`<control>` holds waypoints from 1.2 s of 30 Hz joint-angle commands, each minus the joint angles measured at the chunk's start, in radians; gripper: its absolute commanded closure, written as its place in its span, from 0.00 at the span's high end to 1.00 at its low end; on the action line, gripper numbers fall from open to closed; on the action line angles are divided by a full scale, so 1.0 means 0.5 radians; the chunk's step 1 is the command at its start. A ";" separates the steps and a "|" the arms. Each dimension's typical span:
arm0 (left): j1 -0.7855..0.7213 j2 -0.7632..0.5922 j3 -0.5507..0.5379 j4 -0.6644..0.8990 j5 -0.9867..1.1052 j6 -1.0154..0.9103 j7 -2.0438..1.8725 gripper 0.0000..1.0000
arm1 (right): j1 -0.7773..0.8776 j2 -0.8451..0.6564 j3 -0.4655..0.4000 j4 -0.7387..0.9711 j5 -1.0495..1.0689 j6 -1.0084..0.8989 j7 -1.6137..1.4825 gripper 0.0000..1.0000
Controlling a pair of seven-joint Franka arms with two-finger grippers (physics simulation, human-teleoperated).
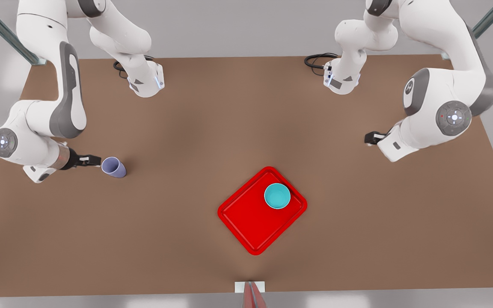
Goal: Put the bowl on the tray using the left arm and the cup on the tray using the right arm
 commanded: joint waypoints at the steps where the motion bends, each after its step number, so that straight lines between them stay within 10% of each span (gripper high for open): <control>1: 0.002 0.001 0.003 0.005 0.118 0.001 -0.003 1.00 | -0.003 -0.005 0.000 -0.044 0.003 0.033 0.000 1.00; 31: -0.014 -0.082 -0.086 -0.050 0.133 -0.094 0.064 1.00 | -0.120 0.351 -0.107 -0.468 -0.012 0.460 -0.012 1.00; 36: -0.014 -0.082 -0.086 -0.050 0.133 -0.094 0.064 1.00 | -0.135 0.416 -0.104 -0.452 -0.012 0.457 -0.015 0.46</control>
